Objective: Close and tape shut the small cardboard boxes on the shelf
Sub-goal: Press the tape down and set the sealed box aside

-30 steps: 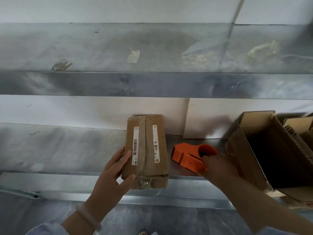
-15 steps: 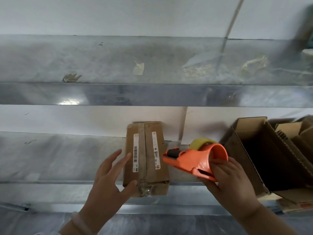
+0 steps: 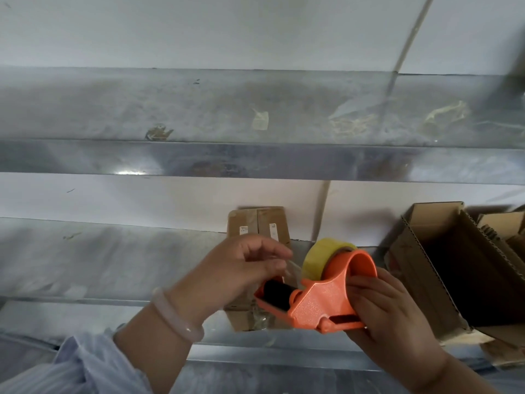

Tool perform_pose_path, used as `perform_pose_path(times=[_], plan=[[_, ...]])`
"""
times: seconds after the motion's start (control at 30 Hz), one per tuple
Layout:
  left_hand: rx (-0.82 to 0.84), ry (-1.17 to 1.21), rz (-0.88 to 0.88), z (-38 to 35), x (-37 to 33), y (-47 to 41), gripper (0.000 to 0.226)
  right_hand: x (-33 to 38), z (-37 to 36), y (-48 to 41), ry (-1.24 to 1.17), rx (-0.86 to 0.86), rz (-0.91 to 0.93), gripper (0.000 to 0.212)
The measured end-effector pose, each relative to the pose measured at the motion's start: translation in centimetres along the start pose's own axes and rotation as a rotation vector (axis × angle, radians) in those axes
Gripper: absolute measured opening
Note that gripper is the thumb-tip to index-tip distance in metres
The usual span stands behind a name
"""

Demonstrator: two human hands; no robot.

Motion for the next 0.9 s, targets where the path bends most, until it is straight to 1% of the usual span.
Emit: perform_pose_path(times=[0.07, 0.17, 0.27, 0.4, 0.5, 0.57, 0.7, 0.8, 0.9], plan=[[-0.050, -0.002, -0.001, 0.3, 0.2, 0.0, 0.016, 0.2, -0.1, 0.1, -0.004, 0.008, 0.003, 0.028], [-0.113, -0.065, -0.010, 1.0, -0.1, -0.1, 0.015, 0.5, -0.2, -0.1, 0.008, 0.012, 0.013, 0.028], [-0.113, -0.003, 0.011, 1.2, -0.6, 0.0, 0.014, 0.7, -0.4, -0.1, 0.028, 0.006, 0.005, 0.028], [-0.141, 0.101, 0.100, 0.9, -0.9, 0.4, 0.013, 0.4, -0.5, -0.2, 0.053, -0.035, -0.026, 0.028], [-0.176, 0.119, 0.160, 0.9, -0.8, 0.6, 0.017, 0.6, -0.3, -0.7, 0.069, -0.075, -0.011, 0.027], [-0.160, 0.118, 0.175, 0.8, -1.1, 0.7, 0.020, 0.7, -0.1, -0.9, 0.086, -0.105, 0.010, 0.028], [-0.134, 0.112, 0.199, 0.9, -1.6, 1.0, 0.015, 0.6, 0.0, -1.1, 0.114, -0.150, 0.049, 0.023], [-0.120, 0.111, 0.180, 1.0, -2.0, 1.3, 0.017, 0.7, 0.0, -1.4, 0.115, -0.175, 0.054, 0.024], [-0.106, 0.101, 0.154, 0.8, -2.5, 1.3, 0.018, 0.7, 0.0, -1.6, 0.124, -0.193, 0.045, 0.018]])
Point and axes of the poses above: each hand's wrist, its own y-axis away from the middle knuckle, its own z-axis out of the back of the hand, x = y × z, the point moved 3 cm from there along -y, towards the middle knuckle, and after that the axes turned 12 degrees about -z, right-handed, at the moved point
